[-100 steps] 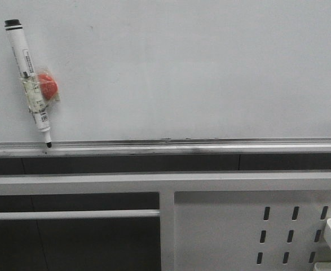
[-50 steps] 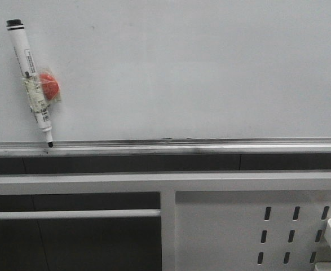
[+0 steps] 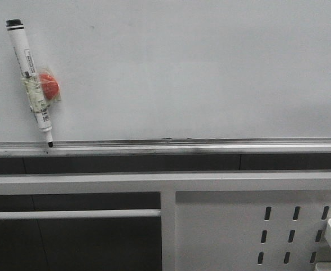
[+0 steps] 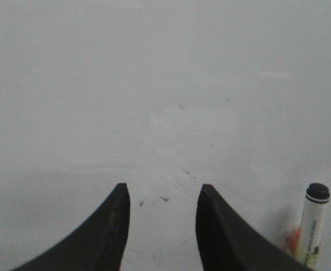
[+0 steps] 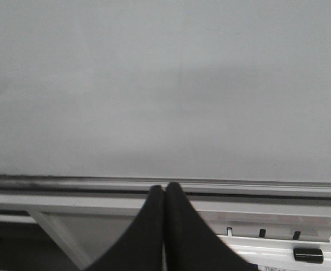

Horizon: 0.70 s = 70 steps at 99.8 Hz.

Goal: Write number 1 on whiteboard

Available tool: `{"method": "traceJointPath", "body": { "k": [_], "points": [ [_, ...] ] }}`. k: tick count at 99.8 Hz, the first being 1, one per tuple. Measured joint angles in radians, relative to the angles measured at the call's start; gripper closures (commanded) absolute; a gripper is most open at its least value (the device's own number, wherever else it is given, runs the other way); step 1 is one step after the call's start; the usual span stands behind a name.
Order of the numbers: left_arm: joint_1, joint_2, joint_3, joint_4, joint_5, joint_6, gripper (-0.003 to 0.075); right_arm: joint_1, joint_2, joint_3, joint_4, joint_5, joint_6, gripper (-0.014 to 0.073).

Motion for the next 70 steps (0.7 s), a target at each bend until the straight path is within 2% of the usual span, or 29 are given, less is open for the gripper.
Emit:
{"method": "traceJointPath", "body": {
  "k": [14,41,55,70],
  "points": [
    [-0.084,0.076,0.014,0.0,-0.036,-0.008,0.0455,0.064,0.004,0.0,0.0,-0.007,-0.041,0.0663],
    [-0.286,0.277,0.11,-0.021,-0.231,-0.012,0.0455,0.181,0.004,-0.002,0.005,-0.047,-0.051,0.0663],
    [-0.372,0.399,0.164,-0.09,-0.411,-0.012,0.0455,0.218,0.004,-0.002,0.006,-0.064,-0.051,0.0663],
    [-0.444,0.587,0.201,-0.118,-0.681,-0.012,0.0454,0.233,0.004,-0.002,0.007,-0.087,-0.053,0.0663]
  ]
}}
